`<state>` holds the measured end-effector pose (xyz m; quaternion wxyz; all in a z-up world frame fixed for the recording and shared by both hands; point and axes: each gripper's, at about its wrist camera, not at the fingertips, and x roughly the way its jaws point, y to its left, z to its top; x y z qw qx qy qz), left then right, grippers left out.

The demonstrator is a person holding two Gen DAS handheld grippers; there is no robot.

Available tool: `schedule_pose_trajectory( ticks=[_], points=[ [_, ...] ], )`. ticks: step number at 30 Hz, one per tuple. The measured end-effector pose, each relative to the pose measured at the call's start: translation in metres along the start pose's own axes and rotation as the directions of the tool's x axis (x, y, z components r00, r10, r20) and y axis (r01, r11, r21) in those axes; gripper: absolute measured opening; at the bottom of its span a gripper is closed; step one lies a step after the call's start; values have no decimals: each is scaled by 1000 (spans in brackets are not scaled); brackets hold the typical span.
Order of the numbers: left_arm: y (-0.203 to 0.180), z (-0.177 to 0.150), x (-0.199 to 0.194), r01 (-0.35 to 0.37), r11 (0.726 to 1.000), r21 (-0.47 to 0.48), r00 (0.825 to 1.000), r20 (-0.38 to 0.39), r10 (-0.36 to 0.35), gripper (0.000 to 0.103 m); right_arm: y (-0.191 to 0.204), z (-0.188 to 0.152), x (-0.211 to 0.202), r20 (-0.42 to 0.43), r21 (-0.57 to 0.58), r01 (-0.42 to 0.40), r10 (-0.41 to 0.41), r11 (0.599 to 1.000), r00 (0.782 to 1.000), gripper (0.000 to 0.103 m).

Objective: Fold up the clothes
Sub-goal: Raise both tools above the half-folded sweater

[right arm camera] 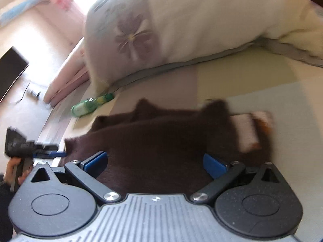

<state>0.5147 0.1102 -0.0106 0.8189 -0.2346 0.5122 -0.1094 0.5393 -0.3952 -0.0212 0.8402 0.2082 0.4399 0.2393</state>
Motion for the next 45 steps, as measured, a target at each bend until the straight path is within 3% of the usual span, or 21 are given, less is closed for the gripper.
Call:
schedule_pose_trajectory(
  ticks=[3, 6, 8, 10, 12, 15, 19, 22, 26, 31, 35, 38, 45],
  points=[
    [-43, -21, -12, -104, 982, 161, 994, 35, 99, 80, 22, -8, -19, 33, -28, 54, -53, 998, 998, 103],
    [-90, -58, -13, -185, 918, 351, 980, 135, 146, 83, 63, -34, -13, 74, -146, 154, -144, 977, 987, 103],
    [-109, -82, -1, -192, 883, 428, 979, 139, 146, 85, 86, -55, -4, 92, -213, 218, -202, 953, 975, 103],
    [-113, -97, 21, -213, 870, 445, 977, 119, 178, 85, 94, -77, 15, 89, -250, 268, -253, 930, 963, 103],
    [-108, -98, 47, -307, 860, 407, 952, 135, 276, 85, 95, -89, 36, 96, -281, 345, -332, 896, 938, 103],
    [-93, -77, 60, -301, 908, 292, 951, 158, 265, 91, 89, -76, 57, 102, -254, 394, -381, 883, 919, 103],
    [-86, -51, 65, -286, 933, 219, 955, 147, 258, 94, 82, -43, 78, 110, -185, 422, -408, 887, 906, 103],
    [-89, -55, 49, -260, 945, 197, 962, 136, 236, 90, 79, -27, 83, 90, -178, 406, -396, 896, 914, 103],
    [-92, -59, 27, -225, 960, 166, 971, 122, 207, 92, 85, -39, 49, 64, -119, 367, -362, 923, 930, 103],
    [-92, -102, 8, -229, 954, 191, 972, 102, 213, 92, 96, -84, 8, 59, -148, 328, -322, 933, 945, 103],
    [-80, -117, 20, -242, 949, 200, 969, 109, 224, 92, 92, -105, 13, 50, -190, 363, -361, 912, 931, 103],
    [-80, -110, 30, -260, 939, 225, 964, 120, 238, 95, 85, -103, 24, 75, -207, 407, -400, 890, 913, 103],
    [-83, -85, 46, -258, 927, 271, 963, 142, 227, 100, 70, -77, 50, 134, -201, 438, -419, 876, 898, 103]
  ],
)
